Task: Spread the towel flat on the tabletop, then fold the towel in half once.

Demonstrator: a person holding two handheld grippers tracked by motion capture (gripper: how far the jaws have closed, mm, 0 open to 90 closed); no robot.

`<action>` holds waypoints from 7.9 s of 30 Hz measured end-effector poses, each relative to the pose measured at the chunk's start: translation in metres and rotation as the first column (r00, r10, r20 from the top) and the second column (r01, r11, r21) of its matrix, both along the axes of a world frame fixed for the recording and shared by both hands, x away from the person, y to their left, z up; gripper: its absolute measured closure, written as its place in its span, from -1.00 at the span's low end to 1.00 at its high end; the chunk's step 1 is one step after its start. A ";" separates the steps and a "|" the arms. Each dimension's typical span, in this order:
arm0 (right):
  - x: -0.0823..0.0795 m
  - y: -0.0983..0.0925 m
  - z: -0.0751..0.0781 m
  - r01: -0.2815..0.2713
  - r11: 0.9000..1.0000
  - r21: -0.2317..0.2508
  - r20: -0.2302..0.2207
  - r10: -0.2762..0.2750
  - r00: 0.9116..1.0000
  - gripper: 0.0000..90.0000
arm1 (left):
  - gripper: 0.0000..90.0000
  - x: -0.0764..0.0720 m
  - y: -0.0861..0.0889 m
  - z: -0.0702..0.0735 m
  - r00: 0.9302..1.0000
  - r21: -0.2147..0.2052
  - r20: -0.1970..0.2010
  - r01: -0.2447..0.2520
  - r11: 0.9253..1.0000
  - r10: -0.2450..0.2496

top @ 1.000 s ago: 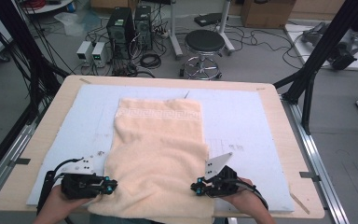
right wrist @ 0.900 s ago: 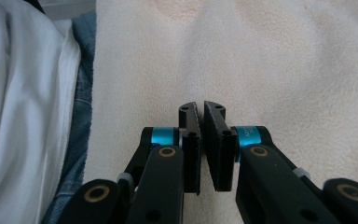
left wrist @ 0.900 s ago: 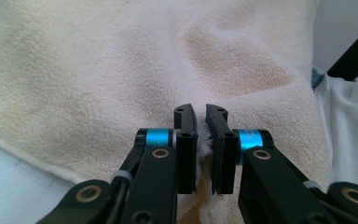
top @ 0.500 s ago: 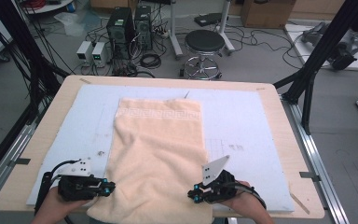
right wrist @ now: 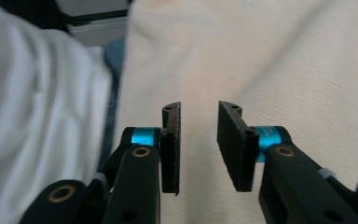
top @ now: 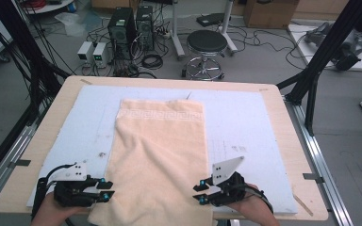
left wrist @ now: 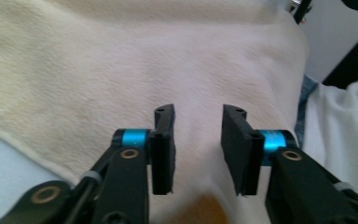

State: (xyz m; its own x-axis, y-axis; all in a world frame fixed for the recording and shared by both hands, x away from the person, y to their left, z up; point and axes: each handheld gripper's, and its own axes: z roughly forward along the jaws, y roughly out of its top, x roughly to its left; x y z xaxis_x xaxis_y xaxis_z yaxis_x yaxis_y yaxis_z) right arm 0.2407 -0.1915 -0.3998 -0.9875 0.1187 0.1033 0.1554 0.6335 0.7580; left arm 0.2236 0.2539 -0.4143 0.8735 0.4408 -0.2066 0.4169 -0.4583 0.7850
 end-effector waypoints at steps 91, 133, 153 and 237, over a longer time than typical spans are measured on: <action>0.217 -0.035 -0.021 0.599 0.793 -0.114 0.031 -0.599 0.800 0.47 | 0.61 0.216 -0.032 -0.014 0.889 0.130 0.060 -0.458 0.879 0.454; 0.171 -0.003 -0.006 0.512 0.857 -0.049 0.043 -0.511 0.859 -0.46 | -0.08 0.176 -0.017 -0.004 0.932 0.032 0.038 -0.363 0.931 0.361; 0.217 -0.019 0.010 0.609 0.787 -0.098 0.071 -0.605 0.793 -0.43 | -0.09 0.216 -0.024 0.010 0.906 0.075 0.063 -0.422 0.904 0.418; 0.059 -0.033 -0.024 0.358 0.931 -0.072 -0.047 -0.362 0.931 0.24 | 0.37 0.085 0.024 -0.016 0.973 0.077 -0.016 -0.230 0.970 0.232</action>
